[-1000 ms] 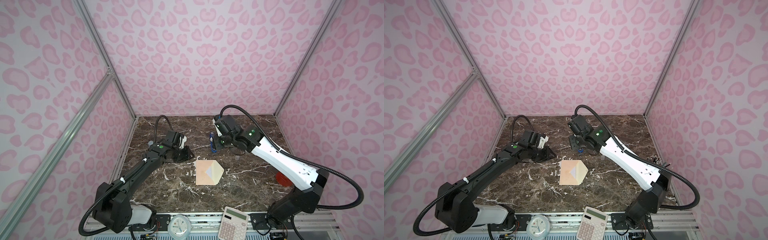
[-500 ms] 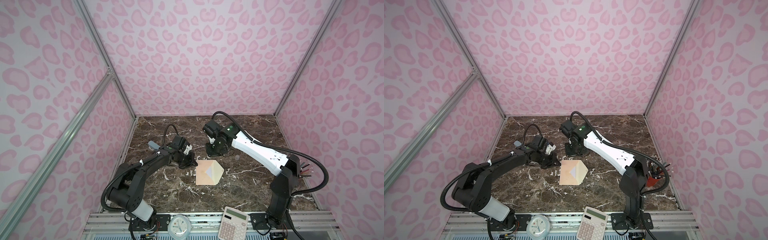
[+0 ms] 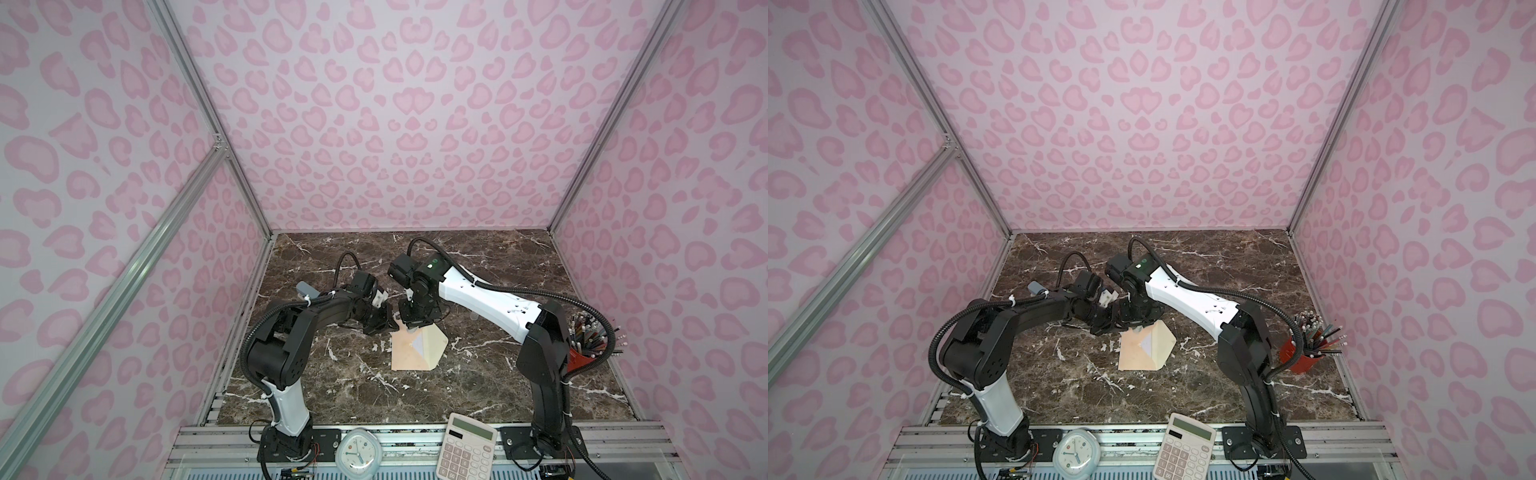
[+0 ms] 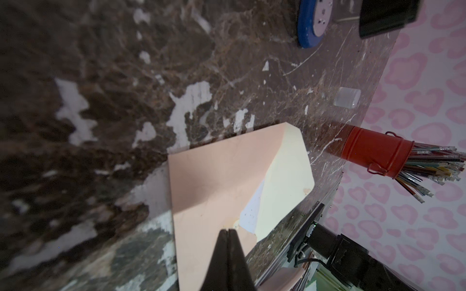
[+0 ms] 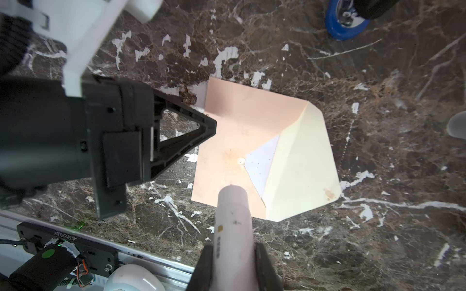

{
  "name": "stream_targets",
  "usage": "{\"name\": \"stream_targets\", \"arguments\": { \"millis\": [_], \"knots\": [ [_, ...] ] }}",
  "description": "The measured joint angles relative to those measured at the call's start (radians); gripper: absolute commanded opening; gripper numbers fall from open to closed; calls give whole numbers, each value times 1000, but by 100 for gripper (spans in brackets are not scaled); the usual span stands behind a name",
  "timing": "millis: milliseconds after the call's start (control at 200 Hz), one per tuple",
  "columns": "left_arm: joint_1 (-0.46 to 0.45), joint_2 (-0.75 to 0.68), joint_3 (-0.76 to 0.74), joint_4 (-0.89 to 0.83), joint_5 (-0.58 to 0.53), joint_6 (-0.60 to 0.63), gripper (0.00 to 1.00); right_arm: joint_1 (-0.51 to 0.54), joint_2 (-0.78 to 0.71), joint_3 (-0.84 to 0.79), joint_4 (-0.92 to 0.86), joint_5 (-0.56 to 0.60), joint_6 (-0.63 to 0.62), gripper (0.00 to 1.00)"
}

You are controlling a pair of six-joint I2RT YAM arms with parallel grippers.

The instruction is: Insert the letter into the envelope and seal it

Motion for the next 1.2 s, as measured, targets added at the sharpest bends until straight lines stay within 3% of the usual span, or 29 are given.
{"name": "stream_targets", "arguments": {
  "millis": [1200],
  "knots": [
    [3,68,-24,40,19,60,4,-3,150,26,14,-51,52,0]
  ]
}}
